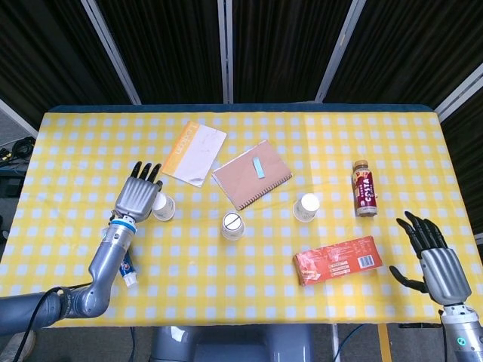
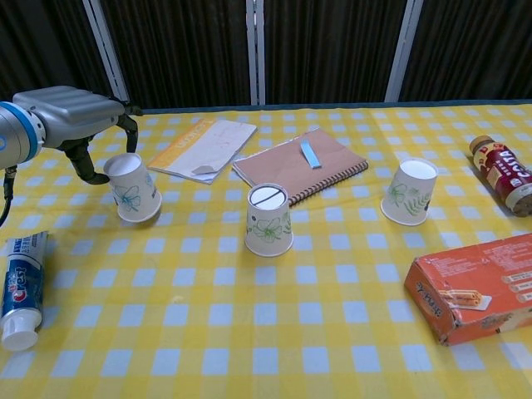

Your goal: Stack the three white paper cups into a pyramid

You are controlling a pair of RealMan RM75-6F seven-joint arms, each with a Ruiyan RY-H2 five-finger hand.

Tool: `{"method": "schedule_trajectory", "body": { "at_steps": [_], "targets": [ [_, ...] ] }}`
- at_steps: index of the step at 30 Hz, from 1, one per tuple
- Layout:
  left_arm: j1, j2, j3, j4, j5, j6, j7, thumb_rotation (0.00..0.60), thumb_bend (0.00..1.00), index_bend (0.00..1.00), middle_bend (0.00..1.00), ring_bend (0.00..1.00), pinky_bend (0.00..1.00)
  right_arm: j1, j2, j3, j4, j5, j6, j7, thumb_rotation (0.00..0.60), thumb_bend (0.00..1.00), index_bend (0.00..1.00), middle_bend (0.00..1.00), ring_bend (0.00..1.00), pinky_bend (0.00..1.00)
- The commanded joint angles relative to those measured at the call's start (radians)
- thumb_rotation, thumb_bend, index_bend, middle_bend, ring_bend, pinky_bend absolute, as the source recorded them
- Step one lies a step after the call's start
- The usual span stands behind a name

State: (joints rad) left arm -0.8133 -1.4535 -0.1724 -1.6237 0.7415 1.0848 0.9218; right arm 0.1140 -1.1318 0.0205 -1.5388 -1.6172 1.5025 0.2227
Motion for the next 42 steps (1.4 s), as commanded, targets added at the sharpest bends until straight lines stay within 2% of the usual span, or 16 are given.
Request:
{"method": "schedule_trajectory", "body": {
  "at_steps": [1,4,9,17,25,31,34,37,39,42],
  "targets": [
    [-0.002,0.019,0.003,-0.051,0.044,0.023,-0.016,0.6,0.33,0.51,0.0,0.0,0.0,0.0,0.001,0.001,-0.002,-0.001,0.002,-0.002,0.6,0.15,0.09,0.0,0.0,0.0],
    [-0.019,0.012,0.01,-0.112,0.08,0.03,-0.007,0.6,0.33,0.51,0.0,0.0,0.0,-0.001,0.0,0.0,-0.002,-0.004,0.004,-0.002,0.6,0.15,0.09,0.0,0.0,0.0],
    [-0.05,-0.042,0.015,-0.124,0.095,0.04,0.019,0.6,0.33,0.51,0.0,0.0,0.0,-0.002,0.002,0.001,0.001,-0.002,0.008,0.008,0.6,0.15,0.09,0.0,0.0,0.0],
    [-0.121,-0.157,0.0,-0.067,0.038,0.04,0.084,0.6,0.33,0.52,0.0,0.0,0.0,-0.004,0.009,0.005,0.008,0.004,0.011,0.038,0.6,0.15,0.09,0.0,0.0,0.0],
    [-0.161,-0.216,0.001,-0.023,-0.016,0.04,0.12,0.6,0.33,0.51,0.0,0.0,0.0,-0.004,0.012,0.006,0.012,0.003,0.014,0.054,0.6,0.15,0.09,0.0,0.0,0.0],
    [-0.167,-0.237,0.014,-0.016,-0.008,0.047,0.106,0.6,0.33,0.49,0.0,0.0,0.0,-0.005,0.014,0.005,0.009,0.001,0.017,0.054,0.6,0.15,0.09,0.0,0.0,0.0],
    [-0.163,-0.231,0.02,-0.029,0.007,0.053,0.089,0.6,0.32,0.39,0.0,0.0,0.0,-0.006,0.014,0.005,0.009,-0.001,0.018,0.051,0.6,0.15,0.09,0.0,0.0,0.0],
    [-0.15,-0.211,0.029,-0.048,0.035,0.07,0.068,0.6,0.31,0.14,0.0,0.0,0.0,-0.006,0.014,0.005,0.008,0.001,0.017,0.046,0.6,0.15,0.09,0.0,0.0,0.0],
    [-0.136,-0.194,0.034,-0.067,0.058,0.086,0.045,0.6,0.31,0.03,0.0,0.0,0.0,-0.006,0.013,0.004,0.007,0.0,0.015,0.042,0.6,0.15,0.09,0.0,0.0,0.0],
    [-0.094,-0.146,0.053,-0.119,0.119,0.125,-0.013,0.6,0.3,0.0,0.0,0.0,0.0,-0.004,0.01,0.003,0.008,0.001,0.011,0.032,0.6,0.15,0.09,0.0,0.0,0.0]
  ]
}}
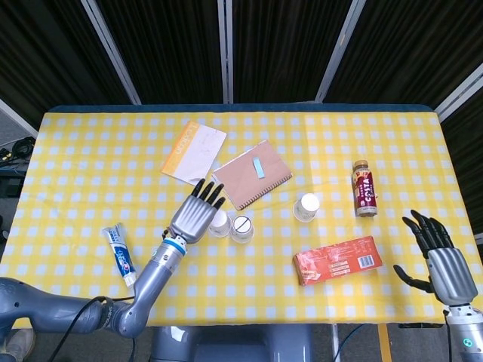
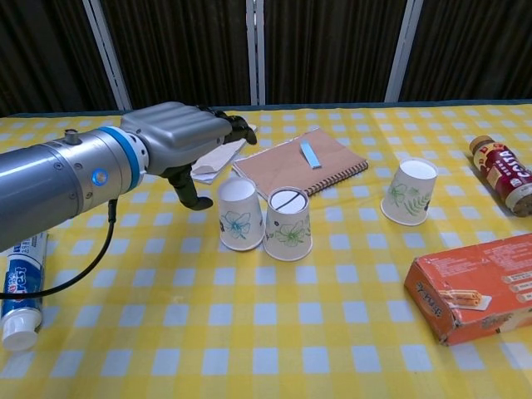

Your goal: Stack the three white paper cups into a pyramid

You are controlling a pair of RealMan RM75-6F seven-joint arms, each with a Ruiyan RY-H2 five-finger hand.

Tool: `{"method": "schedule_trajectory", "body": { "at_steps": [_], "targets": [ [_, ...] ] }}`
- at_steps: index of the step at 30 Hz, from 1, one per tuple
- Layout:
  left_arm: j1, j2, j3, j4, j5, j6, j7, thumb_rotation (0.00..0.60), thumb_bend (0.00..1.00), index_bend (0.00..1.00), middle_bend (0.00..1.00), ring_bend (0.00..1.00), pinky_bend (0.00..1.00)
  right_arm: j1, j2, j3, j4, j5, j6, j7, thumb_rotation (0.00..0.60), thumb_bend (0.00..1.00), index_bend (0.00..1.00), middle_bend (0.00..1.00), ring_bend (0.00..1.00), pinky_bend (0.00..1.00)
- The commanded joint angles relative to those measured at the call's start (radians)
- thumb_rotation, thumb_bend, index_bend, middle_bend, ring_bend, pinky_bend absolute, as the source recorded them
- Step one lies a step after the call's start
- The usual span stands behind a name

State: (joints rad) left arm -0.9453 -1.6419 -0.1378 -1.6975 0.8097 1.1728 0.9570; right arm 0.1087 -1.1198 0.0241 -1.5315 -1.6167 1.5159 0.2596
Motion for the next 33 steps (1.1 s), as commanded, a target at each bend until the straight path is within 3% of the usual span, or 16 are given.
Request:
{"method": "schedule_trajectory", "body": {
  "at_steps": [1,8,14,22,27,33],
  "targets": [
    [0.055,0.064,0.03,-0.065,0.079,0.052,-0.07,0.6,0.3,0.0,0.0,0.0,0.0,0.001,-0.003,0.0,0.0,0.002,-0.004,-0.008,0.6,0.15,0.09,0.0,0.0,0.0],
    [0.174,0.216,0.103,-0.139,0.257,0.135,-0.231,0.6,0.3,0.0,0.0,0.0,0.0,0.006,-0.013,-0.001,-0.003,0.003,-0.016,-0.043,0.6,0.15,0.09,0.0,0.0,0.0],
    [0.325,0.351,0.188,-0.162,0.413,0.267,-0.387,0.6,0.3,0.0,0.0,0.0,0.0,0.022,-0.027,-0.007,-0.012,0.009,-0.058,-0.077,0.6,0.15,0.09,0.0,0.0,0.0],
    [0.489,0.413,0.259,-0.113,0.537,0.429,-0.49,0.6,0.3,0.0,0.0,0.0,0.0,0.078,-0.021,0.001,-0.089,-0.004,-0.134,-0.16,0.6,0.15,0.1,0.0,0.0,0.0],
    [0.575,0.434,0.279,-0.068,0.594,0.495,-0.579,0.6,0.3,0.0,0.0,0.0,0.0,0.148,-0.022,0.043,-0.162,0.039,-0.227,-0.229,0.6,0.15,0.12,0.0,0.0,0.0],
    [0.625,0.447,0.253,-0.023,0.605,0.504,-0.645,0.6,0.3,0.0,0.0,0.0,0.0,0.258,-0.051,0.125,-0.219,0.179,-0.377,-0.319,0.6,0.15,0.17,0.0,0.0,0.0]
  ]
}}
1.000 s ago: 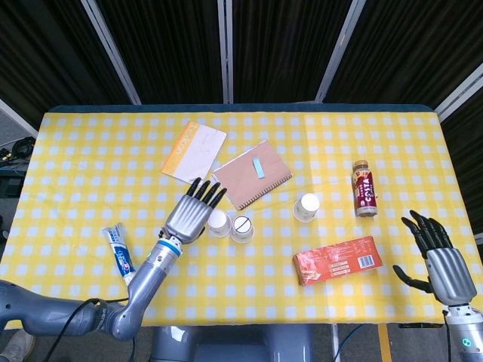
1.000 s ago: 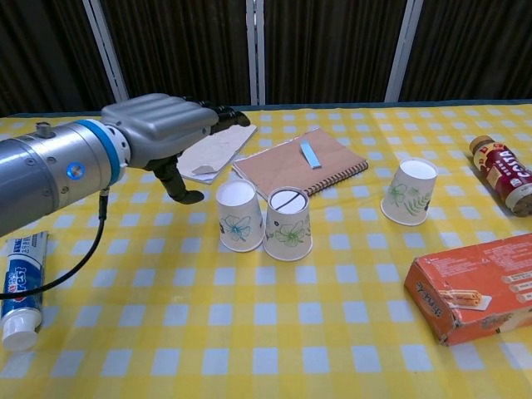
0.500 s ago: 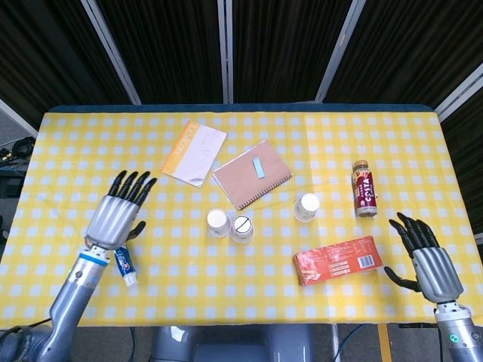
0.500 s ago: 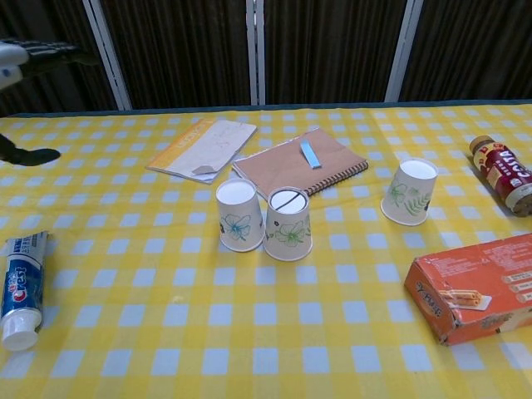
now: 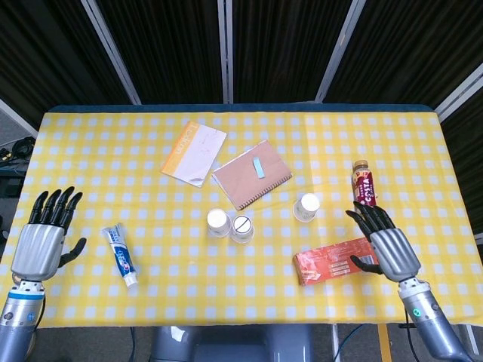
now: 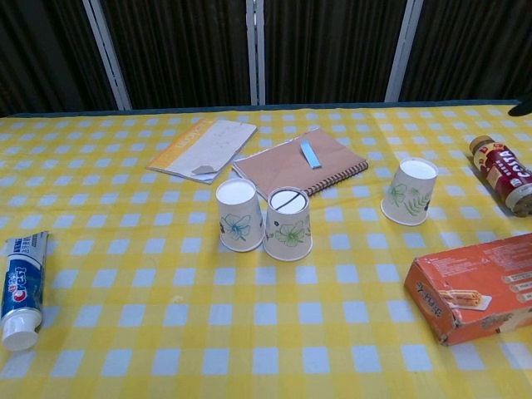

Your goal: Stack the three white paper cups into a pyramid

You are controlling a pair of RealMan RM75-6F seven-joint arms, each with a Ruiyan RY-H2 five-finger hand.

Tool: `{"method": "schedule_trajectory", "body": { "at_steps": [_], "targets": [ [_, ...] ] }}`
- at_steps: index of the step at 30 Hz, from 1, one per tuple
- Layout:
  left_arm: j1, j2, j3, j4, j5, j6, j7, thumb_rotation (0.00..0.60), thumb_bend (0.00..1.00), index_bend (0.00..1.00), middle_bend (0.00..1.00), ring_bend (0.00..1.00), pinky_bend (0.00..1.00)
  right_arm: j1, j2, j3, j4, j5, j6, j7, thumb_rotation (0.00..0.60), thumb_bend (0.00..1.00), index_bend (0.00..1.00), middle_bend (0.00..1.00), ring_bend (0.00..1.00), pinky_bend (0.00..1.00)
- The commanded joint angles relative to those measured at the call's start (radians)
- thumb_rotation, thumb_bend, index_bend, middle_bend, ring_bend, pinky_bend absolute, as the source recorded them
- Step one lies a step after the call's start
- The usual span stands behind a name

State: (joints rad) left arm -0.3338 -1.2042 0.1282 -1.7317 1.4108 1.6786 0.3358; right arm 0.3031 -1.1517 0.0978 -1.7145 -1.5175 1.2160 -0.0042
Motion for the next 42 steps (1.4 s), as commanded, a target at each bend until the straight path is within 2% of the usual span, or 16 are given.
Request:
{"method": "schedule_trajectory", "body": {
  "at_steps": [1,8,13,19,31,42],
  "targets": [
    [0.018,0.013,-0.021,0.012,0.0,-0.006,-0.037,0.6,0.3,0.0,0.0,0.0,0.0,0.083,-0.028,0.066,-0.039,0.105,-0.099,-0.071,0.6,0.15,0.18,0.0,0.0,0.0],
    [0.036,0.043,-0.049,0.012,0.019,-0.039,-0.094,0.6,0.3,0.0,0.0,0.0,0.0,0.205,-0.107,0.134,0.011,0.306,-0.23,-0.206,0.6,0.15,0.21,0.0,0.0,0.0],
    [0.049,0.054,-0.066,0.011,0.032,-0.058,-0.109,0.6,0.3,0.0,0.0,0.0,0.0,0.272,-0.169,0.144,0.078,0.438,-0.3,-0.272,0.6,0.15,0.22,0.0,0.0,0.0],
    [0.059,0.058,-0.089,0.014,0.03,-0.086,-0.117,0.6,0.3,0.0,0.0,0.0,0.0,0.316,-0.226,0.14,0.156,0.519,-0.341,-0.285,0.6,0.15,0.22,0.0,0.0,0.0],
    [0.068,0.057,-0.125,0.02,0.025,-0.147,-0.117,0.6,0.3,0.0,0.0,0.0,0.0,0.366,-0.278,0.131,0.267,0.58,-0.372,-0.279,0.6,0.21,0.25,0.0,0.0,0.0],
    [0.08,0.058,-0.143,0.021,0.041,-0.167,-0.121,0.6,0.3,0.0,0.0,0.0,0.0,0.368,-0.29,0.128,0.275,0.559,-0.313,-0.274,0.6,0.21,0.25,0.0,0.0,0.0]
  ]
}}
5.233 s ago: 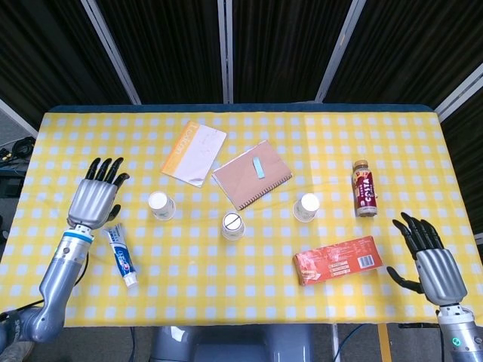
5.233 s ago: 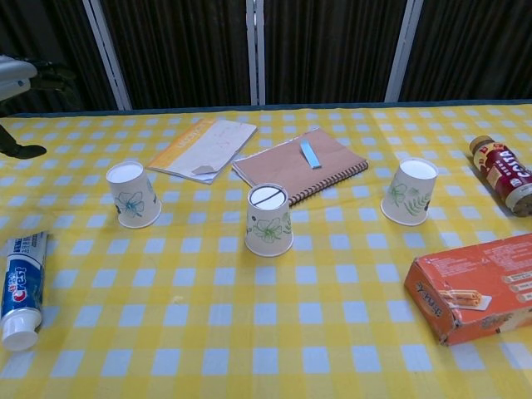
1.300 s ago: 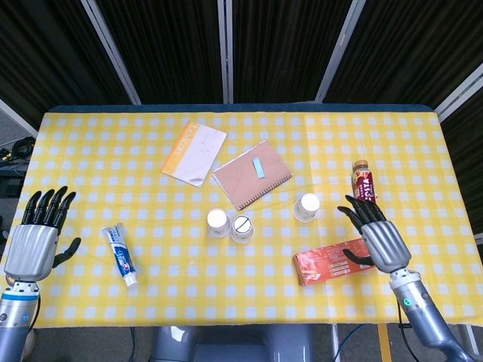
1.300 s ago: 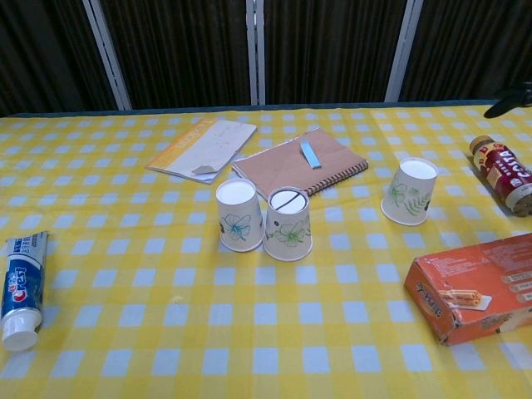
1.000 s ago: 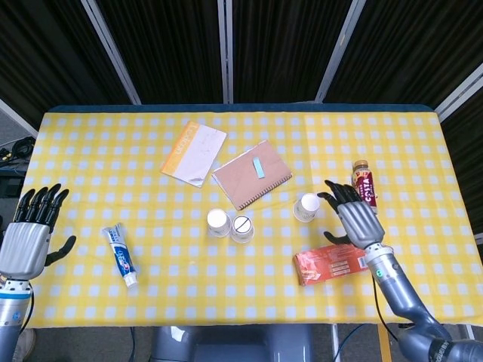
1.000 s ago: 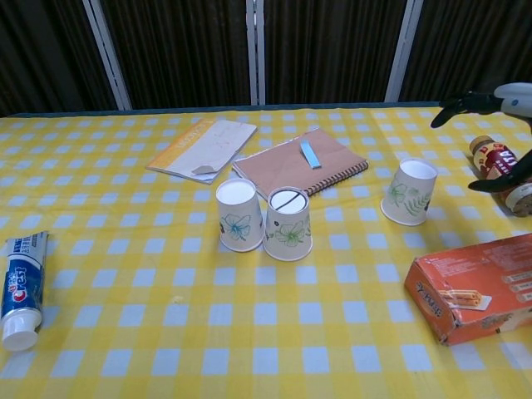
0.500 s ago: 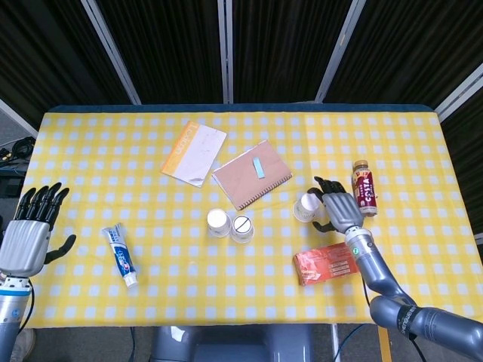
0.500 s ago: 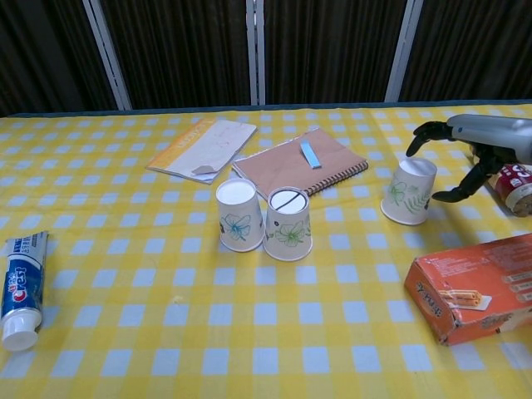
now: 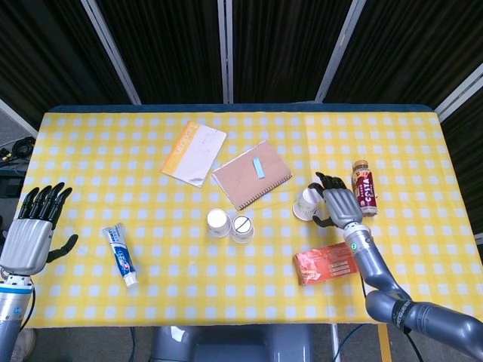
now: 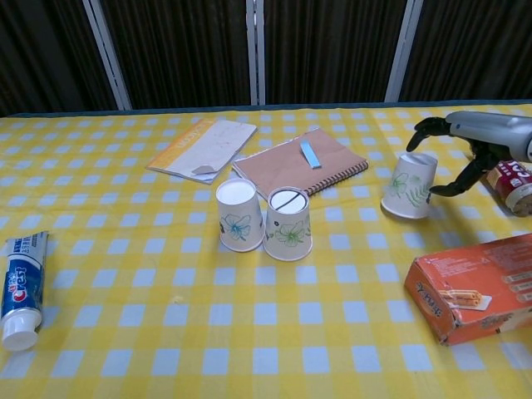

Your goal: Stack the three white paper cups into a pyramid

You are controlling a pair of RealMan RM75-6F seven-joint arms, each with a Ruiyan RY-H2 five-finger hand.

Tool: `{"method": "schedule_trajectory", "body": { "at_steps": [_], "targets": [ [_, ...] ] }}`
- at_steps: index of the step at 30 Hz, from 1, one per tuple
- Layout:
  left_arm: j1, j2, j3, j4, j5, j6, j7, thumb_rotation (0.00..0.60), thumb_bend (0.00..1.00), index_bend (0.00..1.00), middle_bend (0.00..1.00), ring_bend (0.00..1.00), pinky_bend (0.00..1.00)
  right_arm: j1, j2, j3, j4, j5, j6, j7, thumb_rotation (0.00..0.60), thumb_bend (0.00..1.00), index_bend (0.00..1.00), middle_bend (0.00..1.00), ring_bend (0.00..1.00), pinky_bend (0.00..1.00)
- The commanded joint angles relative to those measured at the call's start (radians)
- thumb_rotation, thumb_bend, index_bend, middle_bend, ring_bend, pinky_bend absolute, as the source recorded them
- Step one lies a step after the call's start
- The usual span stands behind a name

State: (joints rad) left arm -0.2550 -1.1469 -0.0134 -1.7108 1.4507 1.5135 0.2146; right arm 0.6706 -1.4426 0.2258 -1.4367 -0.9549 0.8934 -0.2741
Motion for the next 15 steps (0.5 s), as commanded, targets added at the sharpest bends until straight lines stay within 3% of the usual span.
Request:
{"method": "schedule_trajectory", "body": {
  "at_steps": [1,11,15],
  "targets": [
    [0.003,0.001,-0.003,-0.001,0.003,-0.003,0.0,0.6,0.3,0.0,0.0,0.0,0.0,0.001,0.001,0.0,-0.006,-0.003,0.014,-0.006,0.6,0.21,0.25,0.0,0.0,0.0],
    [0.012,0.005,-0.015,-0.003,0.012,-0.019,-0.006,0.6,0.3,0.0,0.0,0.0,0.0,0.009,0.002,-0.006,-0.014,0.024,0.023,-0.034,0.6,0.21,0.25,0.0,0.0,0.01],
    [0.015,0.005,-0.018,-0.005,0.018,-0.023,-0.006,0.6,0.3,0.0,0.0,0.0,0.0,0.014,-0.008,-0.012,-0.002,0.034,0.019,-0.04,0.6,0.23,0.31,0.02,0.0,0.01]
  ]
}}
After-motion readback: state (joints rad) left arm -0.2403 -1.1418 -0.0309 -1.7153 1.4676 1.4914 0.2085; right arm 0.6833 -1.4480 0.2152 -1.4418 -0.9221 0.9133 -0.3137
